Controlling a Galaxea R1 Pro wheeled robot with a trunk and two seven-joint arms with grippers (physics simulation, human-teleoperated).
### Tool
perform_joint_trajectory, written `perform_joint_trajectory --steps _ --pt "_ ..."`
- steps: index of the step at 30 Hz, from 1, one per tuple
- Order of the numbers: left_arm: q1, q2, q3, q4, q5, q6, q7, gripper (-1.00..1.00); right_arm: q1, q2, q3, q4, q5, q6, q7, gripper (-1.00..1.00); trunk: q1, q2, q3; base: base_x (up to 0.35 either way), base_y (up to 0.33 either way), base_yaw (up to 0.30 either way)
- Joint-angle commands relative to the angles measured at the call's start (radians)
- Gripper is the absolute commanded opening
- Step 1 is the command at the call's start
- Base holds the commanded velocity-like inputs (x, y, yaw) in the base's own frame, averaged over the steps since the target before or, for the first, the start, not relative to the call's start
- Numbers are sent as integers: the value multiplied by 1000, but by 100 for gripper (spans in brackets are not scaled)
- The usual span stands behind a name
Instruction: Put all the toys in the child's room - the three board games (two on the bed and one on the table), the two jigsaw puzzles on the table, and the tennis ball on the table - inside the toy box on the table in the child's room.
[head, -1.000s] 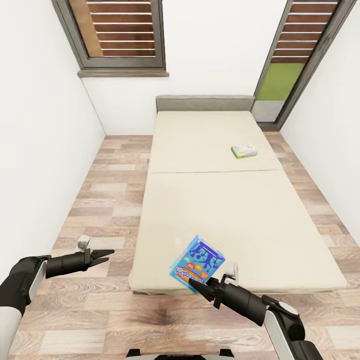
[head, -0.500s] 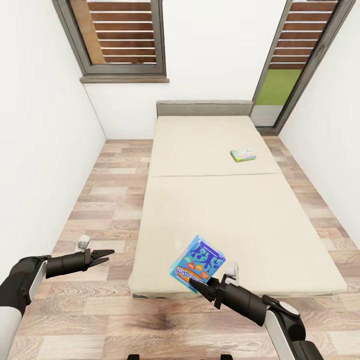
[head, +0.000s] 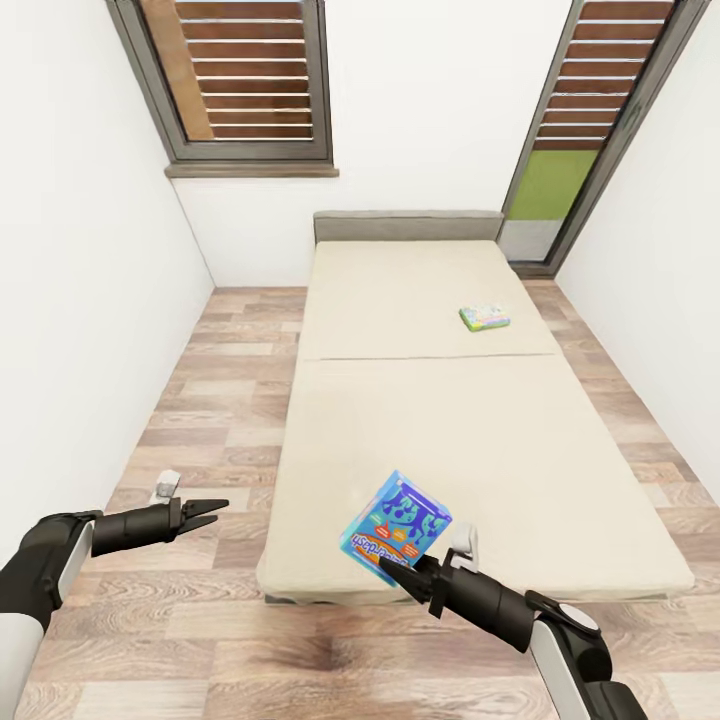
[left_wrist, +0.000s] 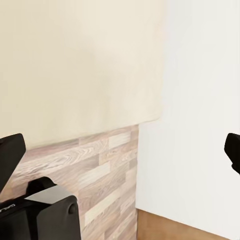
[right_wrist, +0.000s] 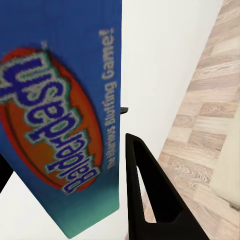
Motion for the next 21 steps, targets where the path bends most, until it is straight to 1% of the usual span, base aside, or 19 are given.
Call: perform_joint_trajectory --steps 1,21 --pt "-1 0 0 0 1 10 -2 100 0 -1 0 0 -9 8 -1 -100 1 -2 0 0 0 0" --pt "-1 2 1 0 2 11 -2 100 0 0 -3 2 -7 8 -4 -100 1 -2 33 0 0 0"
